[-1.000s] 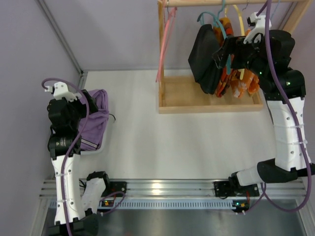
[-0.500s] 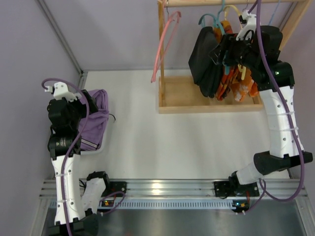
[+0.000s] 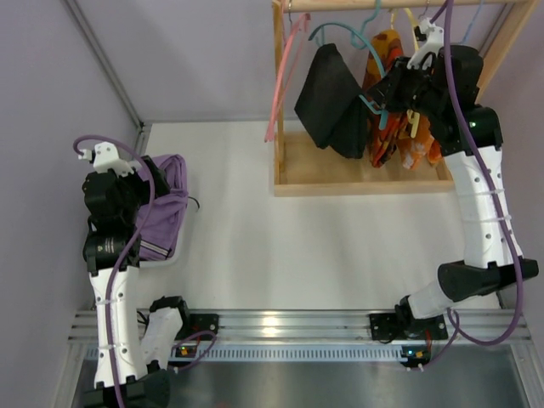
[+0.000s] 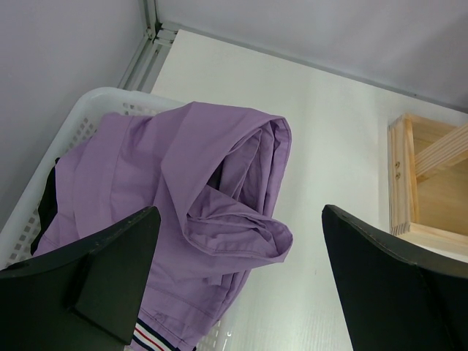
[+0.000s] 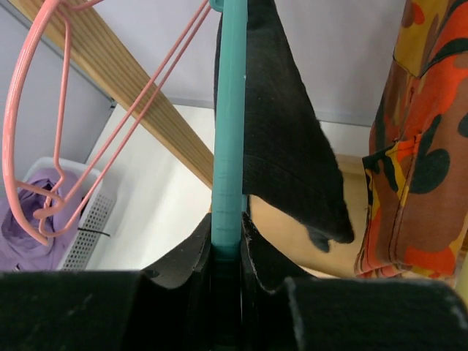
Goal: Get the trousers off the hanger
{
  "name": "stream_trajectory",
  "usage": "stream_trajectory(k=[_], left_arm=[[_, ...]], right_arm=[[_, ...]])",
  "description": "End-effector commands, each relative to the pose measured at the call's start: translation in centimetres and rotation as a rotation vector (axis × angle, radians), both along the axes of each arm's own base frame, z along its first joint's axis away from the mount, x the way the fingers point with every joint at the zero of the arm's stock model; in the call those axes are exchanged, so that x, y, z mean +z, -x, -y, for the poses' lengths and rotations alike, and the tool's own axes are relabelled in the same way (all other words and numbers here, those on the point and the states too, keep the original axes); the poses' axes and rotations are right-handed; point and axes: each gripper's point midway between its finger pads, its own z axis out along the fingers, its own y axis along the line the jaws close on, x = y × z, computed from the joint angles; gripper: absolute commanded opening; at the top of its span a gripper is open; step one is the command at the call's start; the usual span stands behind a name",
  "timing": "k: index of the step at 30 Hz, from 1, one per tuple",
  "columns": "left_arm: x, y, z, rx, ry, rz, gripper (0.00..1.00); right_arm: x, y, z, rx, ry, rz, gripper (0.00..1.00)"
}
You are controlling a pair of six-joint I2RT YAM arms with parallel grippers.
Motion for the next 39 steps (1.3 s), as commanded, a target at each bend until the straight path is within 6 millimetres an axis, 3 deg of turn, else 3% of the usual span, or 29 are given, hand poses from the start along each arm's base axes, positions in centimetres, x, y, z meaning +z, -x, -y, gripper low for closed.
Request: stream_trajectory(k=[1, 6, 12, 16, 23, 30, 39], left_arm=[[1.5, -0.2, 0.1, -0.003, -0.001, 0.038, 0.98], [2.5, -0.2, 0.0, -0.002, -0.008, 0.059, 0.99], [3.6, -0.3, 0.1, -0.003, -0.007, 0.079, 0.98], [4.0, -0.5, 0.4, -0.02, 0.008, 0.086, 0.99], [4.3, -0.9, 0.6, -0.03, 0.023, 0.088, 0.99], [4.3, -1.0, 0.6, -0.029, 0.019, 0.086, 0.99], [3.6, -1.1, 0.5, -0.029, 0.019, 0.069, 0.98]], right_arm=[[7.0, 2.1, -0.1, 0.026, -0.109, 0.222, 0.0], [11.0, 4.2, 0.0, 0.034, -0.185, 0.356, 0.0], [14.9, 6.3, 1.7, -0.032, -0.21, 0.497, 0.0], [16.4, 7.6, 2.1, -0.034, -0.215, 0.566, 0.0], [17.1, 7.8, 2.2, -0.031, -0.197, 0.629, 0.0], [15.2, 6.0, 1.8, -0.024, -0.161, 0.581, 0.0], [7.6, 5.1, -0.6, 0.097, -0.143, 0.353, 0.0]])
